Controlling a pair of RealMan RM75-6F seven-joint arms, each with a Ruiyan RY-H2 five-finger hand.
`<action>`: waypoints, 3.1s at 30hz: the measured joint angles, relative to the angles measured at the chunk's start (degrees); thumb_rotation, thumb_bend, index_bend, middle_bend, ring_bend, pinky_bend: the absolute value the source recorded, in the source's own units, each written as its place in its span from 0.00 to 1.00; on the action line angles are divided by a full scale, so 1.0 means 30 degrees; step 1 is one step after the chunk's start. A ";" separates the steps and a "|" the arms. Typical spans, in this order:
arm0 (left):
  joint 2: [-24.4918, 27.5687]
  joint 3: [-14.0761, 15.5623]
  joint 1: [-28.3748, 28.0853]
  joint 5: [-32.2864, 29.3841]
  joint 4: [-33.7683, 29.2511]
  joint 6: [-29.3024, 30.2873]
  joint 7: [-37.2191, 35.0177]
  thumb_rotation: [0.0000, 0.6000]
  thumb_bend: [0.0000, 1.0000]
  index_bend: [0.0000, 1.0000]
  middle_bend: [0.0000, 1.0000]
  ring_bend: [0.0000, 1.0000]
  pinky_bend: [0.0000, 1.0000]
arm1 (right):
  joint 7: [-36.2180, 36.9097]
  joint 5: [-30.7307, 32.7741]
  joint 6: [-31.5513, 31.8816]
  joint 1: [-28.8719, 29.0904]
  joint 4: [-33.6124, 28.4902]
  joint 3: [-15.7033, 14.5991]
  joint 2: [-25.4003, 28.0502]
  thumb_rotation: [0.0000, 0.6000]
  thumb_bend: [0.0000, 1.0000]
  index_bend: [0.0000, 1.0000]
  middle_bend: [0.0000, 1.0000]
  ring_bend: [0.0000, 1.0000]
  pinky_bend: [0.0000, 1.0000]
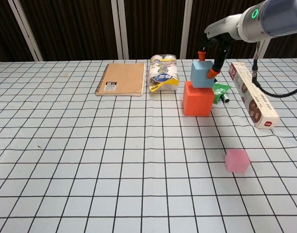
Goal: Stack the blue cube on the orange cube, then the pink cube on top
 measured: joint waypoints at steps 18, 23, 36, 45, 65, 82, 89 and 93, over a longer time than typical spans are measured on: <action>-0.0025 -0.0053 -0.0098 -0.0133 0.0021 -0.0146 0.0092 1.00 0.13 0.07 0.00 0.00 0.00 | 0.0475 -0.0222 -0.0267 0.0211 0.0718 -0.0494 -0.0623 1.00 0.37 0.46 0.00 0.00 0.00; -0.0035 -0.0041 -0.0119 -0.0123 0.0040 -0.0170 0.0112 1.00 0.13 0.07 0.00 0.00 0.00 | 0.0538 -0.0169 -0.0225 0.0293 0.0789 -0.0578 -0.0688 1.00 0.37 0.46 0.00 0.00 0.00; -0.0044 -0.0045 -0.0153 -0.0138 0.0018 -0.0201 0.0123 1.00 0.13 0.07 0.00 0.00 0.00 | 0.0580 -0.0099 -0.0068 0.0443 0.0645 -0.0722 -0.0671 1.00 0.37 0.46 0.00 0.00 0.00; -0.0003 -0.0047 -0.0099 -0.0162 0.0034 -0.0139 0.0034 1.00 0.13 0.07 0.00 0.00 0.00 | 0.0593 -0.0033 -0.0052 0.0501 0.0731 -0.0824 -0.0715 1.00 0.37 0.46 0.00 0.00 0.00; -0.0018 -0.0040 -0.0121 -0.0223 0.0050 -0.0172 0.0113 1.00 0.13 0.07 0.00 0.00 0.00 | 0.0598 0.0266 -0.0259 0.0639 0.1153 -0.0931 -0.0937 1.00 0.37 0.46 0.00 0.00 0.00; -0.0009 -0.0041 -0.0144 -0.0210 0.0063 -0.0208 0.0060 1.00 0.13 0.07 0.00 0.00 0.00 | 0.0647 0.0083 -0.0319 0.0742 0.0719 -0.1031 -0.0666 1.00 0.35 0.45 0.00 0.00 0.00; -0.0014 -0.0026 -0.0125 -0.0186 0.0048 -0.0162 0.0078 1.00 0.13 0.07 0.00 0.00 0.00 | 0.0647 0.0125 -0.0384 0.0801 0.0688 -0.1141 -0.0616 1.00 0.35 0.44 0.00 0.00 0.00; -0.0009 -0.0031 -0.0127 -0.0201 0.0052 -0.0170 0.0074 1.00 0.13 0.07 0.00 0.00 0.00 | 0.0646 0.0122 -0.0353 0.0827 0.0645 -0.1178 -0.0587 1.00 0.34 0.42 0.00 0.00 0.00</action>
